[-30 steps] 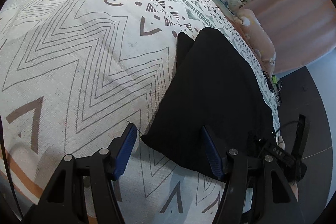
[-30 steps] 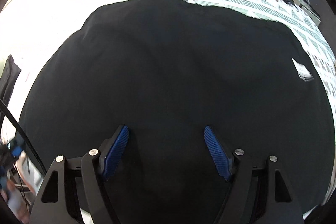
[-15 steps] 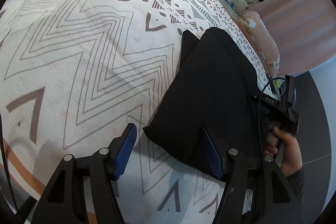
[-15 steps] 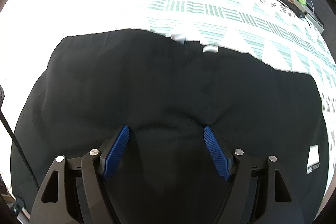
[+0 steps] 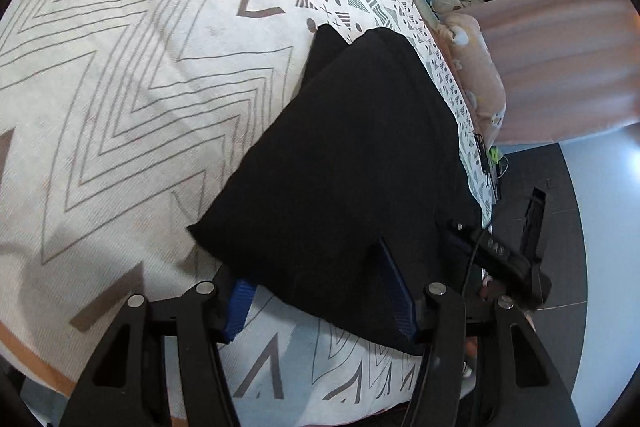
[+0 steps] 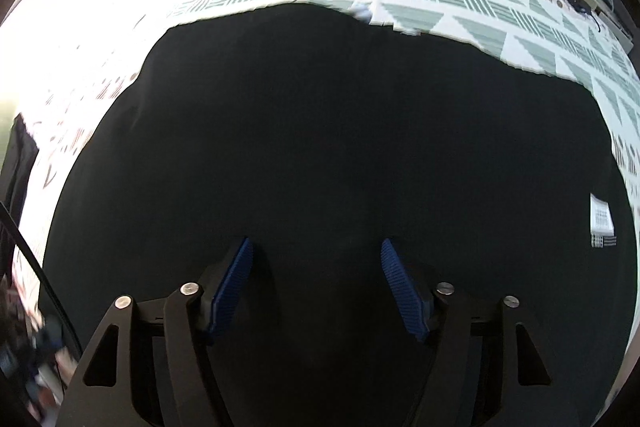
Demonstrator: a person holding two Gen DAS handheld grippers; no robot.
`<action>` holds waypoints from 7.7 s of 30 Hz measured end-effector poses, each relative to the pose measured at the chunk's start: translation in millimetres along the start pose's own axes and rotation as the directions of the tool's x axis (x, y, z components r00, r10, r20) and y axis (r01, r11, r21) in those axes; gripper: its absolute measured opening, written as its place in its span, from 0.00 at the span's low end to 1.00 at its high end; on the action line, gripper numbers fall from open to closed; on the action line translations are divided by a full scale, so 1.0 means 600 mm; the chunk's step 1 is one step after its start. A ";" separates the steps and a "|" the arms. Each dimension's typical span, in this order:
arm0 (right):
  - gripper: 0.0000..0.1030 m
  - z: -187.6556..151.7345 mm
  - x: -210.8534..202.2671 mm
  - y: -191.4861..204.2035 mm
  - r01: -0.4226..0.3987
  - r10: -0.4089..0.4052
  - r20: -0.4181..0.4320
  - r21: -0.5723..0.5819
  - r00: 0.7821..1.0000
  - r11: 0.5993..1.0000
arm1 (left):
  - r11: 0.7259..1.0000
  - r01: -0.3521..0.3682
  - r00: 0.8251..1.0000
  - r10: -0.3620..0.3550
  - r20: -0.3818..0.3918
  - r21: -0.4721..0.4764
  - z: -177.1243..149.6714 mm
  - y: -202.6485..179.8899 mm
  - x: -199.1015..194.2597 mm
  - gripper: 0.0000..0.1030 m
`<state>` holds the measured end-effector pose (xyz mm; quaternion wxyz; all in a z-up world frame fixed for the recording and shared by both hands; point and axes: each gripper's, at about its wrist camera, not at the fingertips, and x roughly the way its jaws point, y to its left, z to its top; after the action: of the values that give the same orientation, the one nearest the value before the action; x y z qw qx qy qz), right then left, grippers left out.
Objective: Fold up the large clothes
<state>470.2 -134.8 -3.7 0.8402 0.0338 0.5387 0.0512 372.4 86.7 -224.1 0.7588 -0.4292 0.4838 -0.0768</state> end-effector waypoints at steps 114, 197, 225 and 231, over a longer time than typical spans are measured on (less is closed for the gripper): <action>0.11 -0.448 -0.050 -0.302 -0.283 0.168 0.289 0.427 0.943 0.859 | 0.912 -0.020 0.986 0.087 -0.145 0.410 -0.183 -0.307 0.164 0.68; 0.13 -0.064 0.051 -0.283 -0.531 0.457 0.299 0.251 0.838 0.809 | 0.901 0.094 0.989 -0.035 -0.146 0.423 0.003 -0.406 0.229 0.29; 0.13 -0.078 -0.157 -0.001 -0.597 0.559 0.412 -0.043 0.720 0.801 | 0.876 0.113 0.974 -0.190 0.120 0.469 0.152 -0.328 -0.203 0.28; 0.13 -0.054 -0.142 0.120 -0.629 0.623 0.356 -0.116 0.696 0.769 | 0.898 0.073 0.963 -0.176 0.202 0.433 0.192 -0.230 -0.323 0.28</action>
<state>401.9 -74.0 67.9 0.8587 0.2304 0.3251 0.3224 405.0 170.5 24.1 0.8791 -0.2912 0.3333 -0.1767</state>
